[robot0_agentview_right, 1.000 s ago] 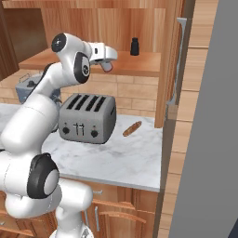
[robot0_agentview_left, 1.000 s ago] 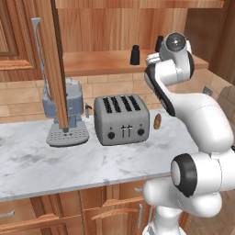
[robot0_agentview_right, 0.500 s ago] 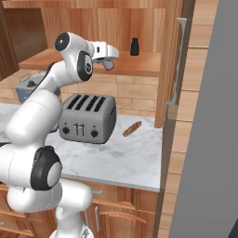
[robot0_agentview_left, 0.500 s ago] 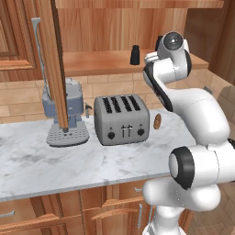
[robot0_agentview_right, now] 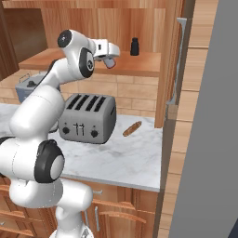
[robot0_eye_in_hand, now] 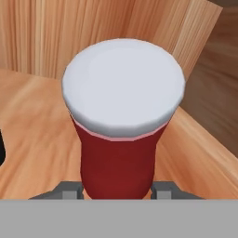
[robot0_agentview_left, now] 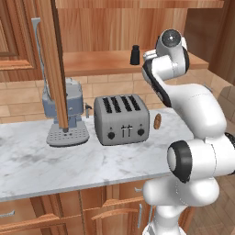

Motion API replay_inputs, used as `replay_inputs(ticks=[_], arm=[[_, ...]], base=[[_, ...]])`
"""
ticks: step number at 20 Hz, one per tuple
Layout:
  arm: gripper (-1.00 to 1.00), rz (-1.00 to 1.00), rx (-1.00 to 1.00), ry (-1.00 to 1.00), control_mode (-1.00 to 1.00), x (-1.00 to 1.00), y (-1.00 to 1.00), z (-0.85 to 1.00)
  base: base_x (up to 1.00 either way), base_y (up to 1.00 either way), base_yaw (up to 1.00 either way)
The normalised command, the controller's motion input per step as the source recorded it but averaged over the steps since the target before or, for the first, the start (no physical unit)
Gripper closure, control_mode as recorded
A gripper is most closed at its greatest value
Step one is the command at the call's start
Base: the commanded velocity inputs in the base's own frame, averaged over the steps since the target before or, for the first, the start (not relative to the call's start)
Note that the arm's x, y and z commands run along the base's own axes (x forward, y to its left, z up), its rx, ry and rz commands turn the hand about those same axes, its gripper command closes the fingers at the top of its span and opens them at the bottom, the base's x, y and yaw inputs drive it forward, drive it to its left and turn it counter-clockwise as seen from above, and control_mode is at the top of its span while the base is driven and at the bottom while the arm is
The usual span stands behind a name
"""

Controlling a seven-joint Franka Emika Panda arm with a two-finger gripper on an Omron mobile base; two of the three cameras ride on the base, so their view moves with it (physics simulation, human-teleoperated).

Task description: Pick the ketchup and shaker from the counter and place them in the cabinet.

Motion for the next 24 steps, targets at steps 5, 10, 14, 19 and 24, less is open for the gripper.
replay_inputs(ticks=[5, 10, 14, 19, 24], arm=[[1.00, 0.00, 0.00, 0.00, -1.00, 0.13, -0.02, -0.32], [1.00, 0.00, 0.00, 0.00, -1.00, 0.09, -0.03, -0.33], [1.00, 0.00, 0.00, 0.00, -1.00, 0.10, -0.06, -0.28], [1.00, 0.00, 0.04, 0.00, -1.00, 0.15, -0.17, -0.22], [1.00, 0.00, 0.09, 0.00, -1.00, 0.24, -0.23, -0.21]], base=[[0.00, 0.00, 0.00], [0.00, 0.00, 0.00], [0.00, 0.00, 0.00], [0.00, 0.00, 0.00], [0.00, 0.00, 0.00]])
